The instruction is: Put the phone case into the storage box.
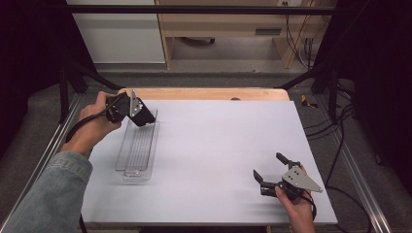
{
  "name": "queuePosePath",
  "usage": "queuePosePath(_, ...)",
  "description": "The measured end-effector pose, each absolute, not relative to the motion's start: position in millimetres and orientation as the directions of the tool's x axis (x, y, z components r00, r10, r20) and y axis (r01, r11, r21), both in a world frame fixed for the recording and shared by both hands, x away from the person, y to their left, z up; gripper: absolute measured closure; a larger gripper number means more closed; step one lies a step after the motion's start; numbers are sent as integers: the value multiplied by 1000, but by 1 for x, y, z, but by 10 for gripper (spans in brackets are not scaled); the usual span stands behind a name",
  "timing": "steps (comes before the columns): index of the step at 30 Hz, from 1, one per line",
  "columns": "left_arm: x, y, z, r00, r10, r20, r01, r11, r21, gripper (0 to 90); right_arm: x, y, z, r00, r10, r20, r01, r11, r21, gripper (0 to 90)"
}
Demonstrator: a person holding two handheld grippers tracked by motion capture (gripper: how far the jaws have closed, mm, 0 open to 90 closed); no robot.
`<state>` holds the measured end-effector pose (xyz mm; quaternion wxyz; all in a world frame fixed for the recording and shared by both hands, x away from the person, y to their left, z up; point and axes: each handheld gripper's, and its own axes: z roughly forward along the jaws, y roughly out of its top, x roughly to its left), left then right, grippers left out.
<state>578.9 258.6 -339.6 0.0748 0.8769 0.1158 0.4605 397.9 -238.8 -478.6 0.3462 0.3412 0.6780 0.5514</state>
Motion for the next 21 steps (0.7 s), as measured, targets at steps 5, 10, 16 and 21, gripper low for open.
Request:
queuePosePath(5, 581, 258, -339, 554, 266, 788, 132, -964, 233, 849, 398, -239, -479, -526, 845, -92, 81, 158, 984, 30)
queuePosePath(10, 583, 257, -338, 560, 267, 784, 135, -963, 231, 849, 398, -239, -479, -526, 846, -90, 81, 155, 985, 30)
queuePosePath(16, 584, 255, -339, 573, 258, 778, 130, -966, 225, 848, 398, -240, -478, -526, 846, -88, 82, 154, 985, 30)
queuePosePath(21, 586, 253, -340, 577, 250, 778, 127, -968, 216, 848, 398, -240, -478, -526, 846, -88, 83, 153, 985, 30)
